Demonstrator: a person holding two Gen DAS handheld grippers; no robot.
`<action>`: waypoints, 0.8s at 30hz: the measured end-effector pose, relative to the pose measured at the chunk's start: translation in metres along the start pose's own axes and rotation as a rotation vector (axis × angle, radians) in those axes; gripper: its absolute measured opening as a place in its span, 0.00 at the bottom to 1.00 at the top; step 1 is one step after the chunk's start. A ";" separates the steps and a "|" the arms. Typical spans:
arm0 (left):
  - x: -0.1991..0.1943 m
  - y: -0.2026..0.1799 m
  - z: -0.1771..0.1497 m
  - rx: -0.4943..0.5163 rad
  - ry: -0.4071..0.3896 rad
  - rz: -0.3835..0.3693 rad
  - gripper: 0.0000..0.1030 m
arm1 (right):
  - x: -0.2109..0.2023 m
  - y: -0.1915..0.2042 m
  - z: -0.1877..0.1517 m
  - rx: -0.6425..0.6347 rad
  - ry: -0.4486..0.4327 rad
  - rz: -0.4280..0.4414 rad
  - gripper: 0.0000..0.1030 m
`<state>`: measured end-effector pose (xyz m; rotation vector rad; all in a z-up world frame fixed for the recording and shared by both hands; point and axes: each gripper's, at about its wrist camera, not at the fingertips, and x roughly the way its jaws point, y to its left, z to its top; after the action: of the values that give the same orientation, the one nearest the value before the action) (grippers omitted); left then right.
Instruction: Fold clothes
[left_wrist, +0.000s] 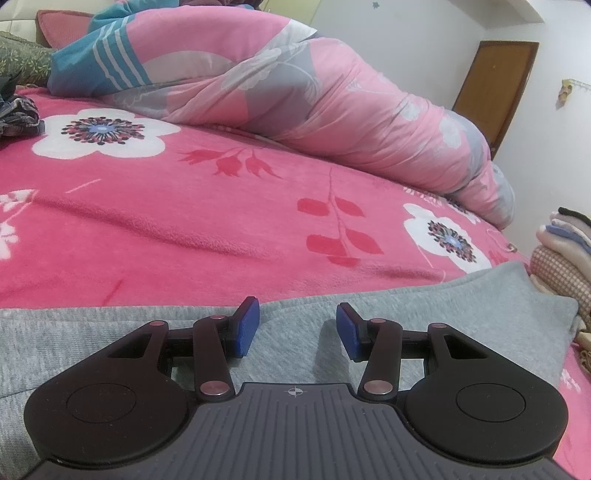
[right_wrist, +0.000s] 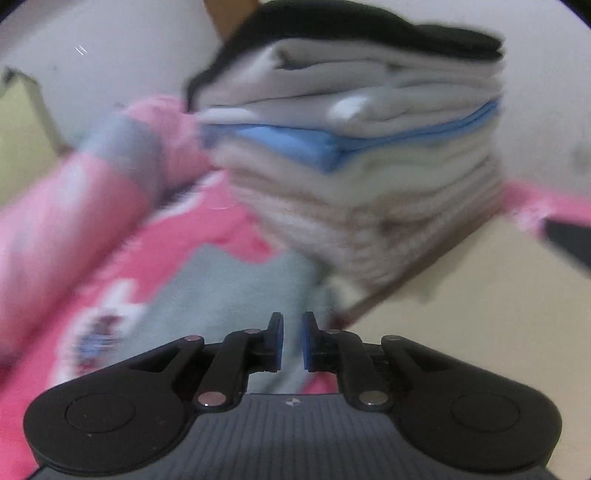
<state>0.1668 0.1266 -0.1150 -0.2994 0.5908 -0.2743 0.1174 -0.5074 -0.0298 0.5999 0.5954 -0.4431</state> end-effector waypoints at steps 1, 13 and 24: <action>0.000 0.000 0.000 0.001 0.000 0.000 0.46 | 0.006 -0.001 -0.001 0.033 0.030 0.051 0.10; 0.000 -0.001 0.000 0.004 0.001 0.002 0.47 | 0.067 0.001 -0.006 0.081 0.133 0.074 0.00; 0.000 -0.002 0.000 0.005 0.001 0.003 0.47 | 0.063 -0.017 -0.009 0.170 0.154 0.068 0.14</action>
<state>0.1664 0.1250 -0.1145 -0.2941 0.5912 -0.2734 0.1512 -0.5273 -0.0822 0.8194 0.6861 -0.3875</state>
